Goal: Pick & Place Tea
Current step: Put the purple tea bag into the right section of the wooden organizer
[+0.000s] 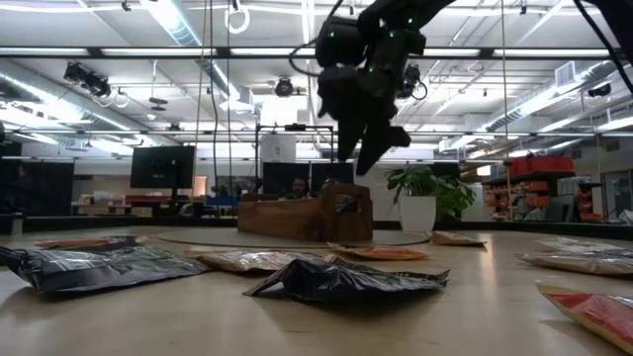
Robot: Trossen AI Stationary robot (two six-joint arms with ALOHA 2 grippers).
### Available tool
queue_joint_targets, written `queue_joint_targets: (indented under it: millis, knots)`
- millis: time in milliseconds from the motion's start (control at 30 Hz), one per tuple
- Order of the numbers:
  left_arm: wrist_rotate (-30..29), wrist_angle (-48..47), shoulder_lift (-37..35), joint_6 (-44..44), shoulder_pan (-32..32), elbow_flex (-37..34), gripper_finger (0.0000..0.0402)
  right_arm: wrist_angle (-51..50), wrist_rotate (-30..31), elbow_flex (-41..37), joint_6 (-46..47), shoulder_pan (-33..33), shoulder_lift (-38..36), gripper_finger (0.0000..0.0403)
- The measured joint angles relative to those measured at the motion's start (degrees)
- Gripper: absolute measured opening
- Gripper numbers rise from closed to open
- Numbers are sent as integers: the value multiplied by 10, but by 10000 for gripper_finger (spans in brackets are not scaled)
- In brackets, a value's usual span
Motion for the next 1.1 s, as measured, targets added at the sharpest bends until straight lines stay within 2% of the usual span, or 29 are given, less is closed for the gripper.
queue_joint_targets:
  millis: [333,633,800,967,1100]
  knots:
    - [0,0,0,-1,0,0,57,18,-6,0,-21,53,-67,211]
    - [0,-4,0,-1,0,0,57,26,-9,0,-10,133,-73,197]
    - [0,-4,0,-3,0,0,57,28,14,0,-1,177,-73,199]
    - [-5,-4,0,-42,0,0,57,45,25,0,23,226,-73,215]
    - [1,-4,0,-50,0,0,57,61,79,0,49,266,-73,234]
